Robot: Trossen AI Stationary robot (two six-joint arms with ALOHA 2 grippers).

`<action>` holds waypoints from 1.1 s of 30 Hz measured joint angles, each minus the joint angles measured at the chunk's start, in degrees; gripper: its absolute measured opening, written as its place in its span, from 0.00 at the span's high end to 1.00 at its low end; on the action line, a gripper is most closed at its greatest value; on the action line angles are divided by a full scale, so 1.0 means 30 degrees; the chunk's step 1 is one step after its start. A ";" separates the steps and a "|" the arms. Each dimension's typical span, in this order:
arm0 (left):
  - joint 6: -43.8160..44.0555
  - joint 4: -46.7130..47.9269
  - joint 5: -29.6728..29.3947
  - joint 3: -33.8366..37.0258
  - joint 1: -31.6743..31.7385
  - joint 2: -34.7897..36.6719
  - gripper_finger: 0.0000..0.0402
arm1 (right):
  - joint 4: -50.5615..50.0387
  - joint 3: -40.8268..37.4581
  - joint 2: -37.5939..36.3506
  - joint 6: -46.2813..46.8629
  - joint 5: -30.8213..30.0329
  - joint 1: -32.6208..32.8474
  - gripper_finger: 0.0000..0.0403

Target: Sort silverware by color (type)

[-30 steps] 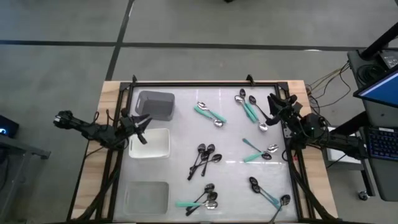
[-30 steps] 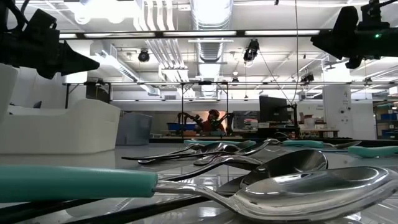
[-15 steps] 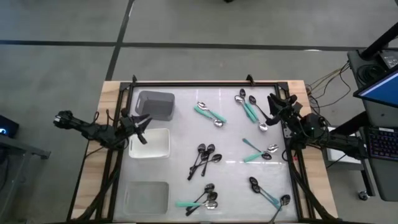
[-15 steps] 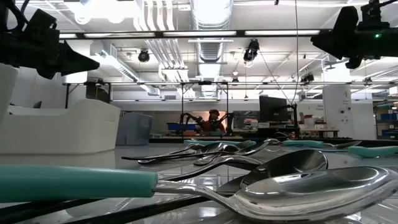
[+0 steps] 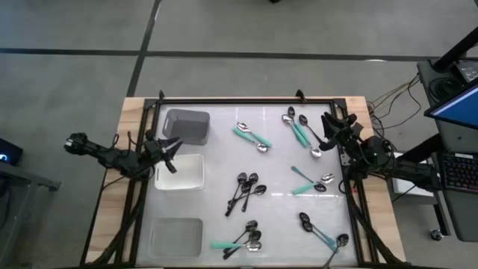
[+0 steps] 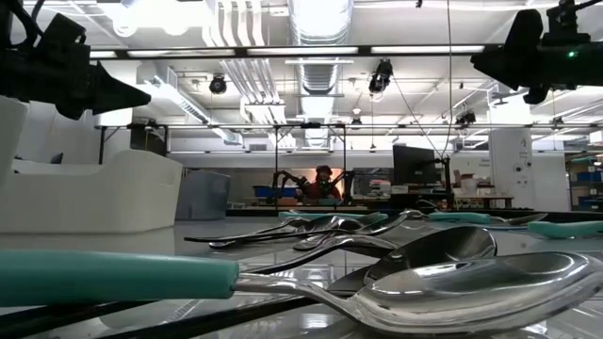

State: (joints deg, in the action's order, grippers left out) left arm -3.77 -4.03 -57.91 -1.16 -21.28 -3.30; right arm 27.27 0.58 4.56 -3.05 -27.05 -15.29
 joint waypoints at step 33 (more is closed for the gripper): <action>0.0000 -0.0002 0.0000 0.0003 0.0000 -0.0003 0.81 | 0.2736 -0.0007 -0.0007 0.5526 -0.0161 -0.0030 0.79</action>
State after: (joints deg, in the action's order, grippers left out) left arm -3.77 -4.03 -57.91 -1.15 -21.28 -3.31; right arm 35.47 0.56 4.54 13.53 -27.53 -15.38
